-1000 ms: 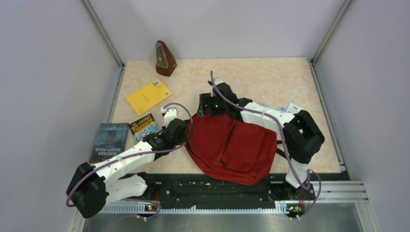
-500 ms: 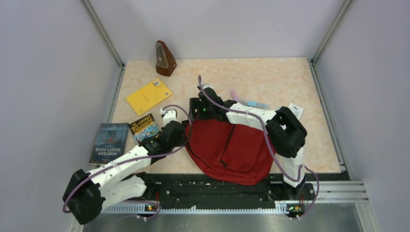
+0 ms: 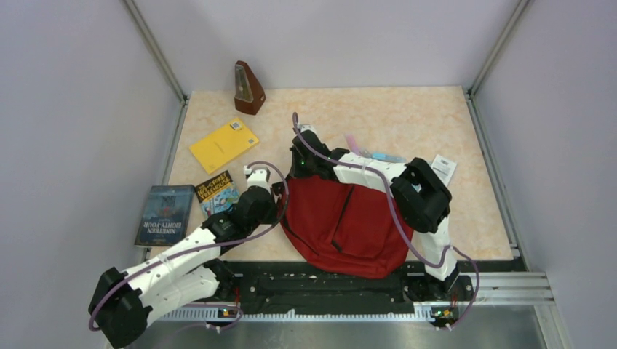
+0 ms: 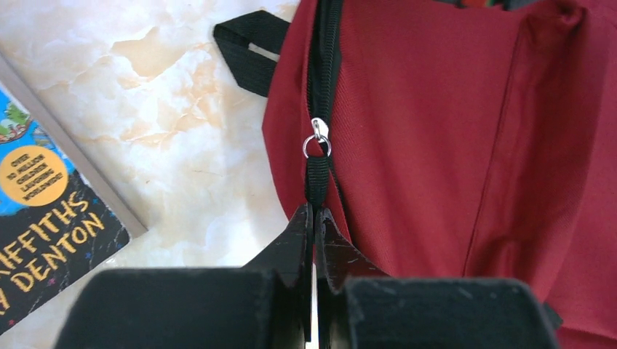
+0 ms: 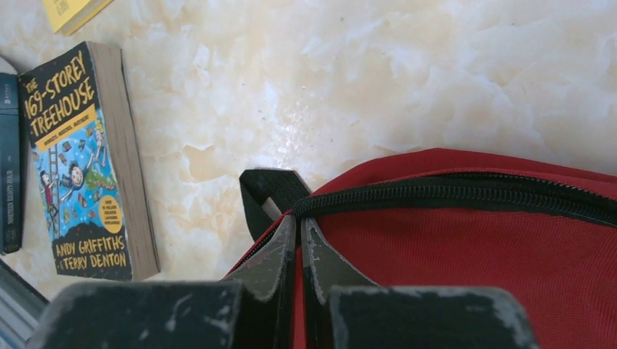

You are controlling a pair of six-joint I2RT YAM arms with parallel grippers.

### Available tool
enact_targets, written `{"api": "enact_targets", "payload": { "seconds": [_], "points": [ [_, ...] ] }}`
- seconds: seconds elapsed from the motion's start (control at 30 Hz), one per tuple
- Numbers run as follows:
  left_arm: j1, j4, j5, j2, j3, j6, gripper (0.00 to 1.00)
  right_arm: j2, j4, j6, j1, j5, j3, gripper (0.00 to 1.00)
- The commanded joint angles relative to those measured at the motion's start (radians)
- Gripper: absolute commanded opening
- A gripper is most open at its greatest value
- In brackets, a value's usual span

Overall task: Pack the student bag
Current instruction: Unzip the student bag at the center of the board.

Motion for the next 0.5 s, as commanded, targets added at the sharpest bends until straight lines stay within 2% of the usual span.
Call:
{"api": "enact_targets", "payload": {
  "seconds": [0.0,0.27,0.47],
  "points": [
    [-0.016,0.057,0.091,-0.039,-0.014,0.042,0.0,0.01,0.066,0.001,0.006,0.086,0.054,0.0],
    [-0.03,0.045,0.129,-0.034,-0.025,0.034,0.0,0.034,0.128,-0.006,0.004,0.215,0.088,0.0],
    [-0.058,0.034,0.143,-0.048,-0.041,0.023,0.0,0.081,0.12,-0.029,0.002,0.256,0.149,0.0]
  ]
}}
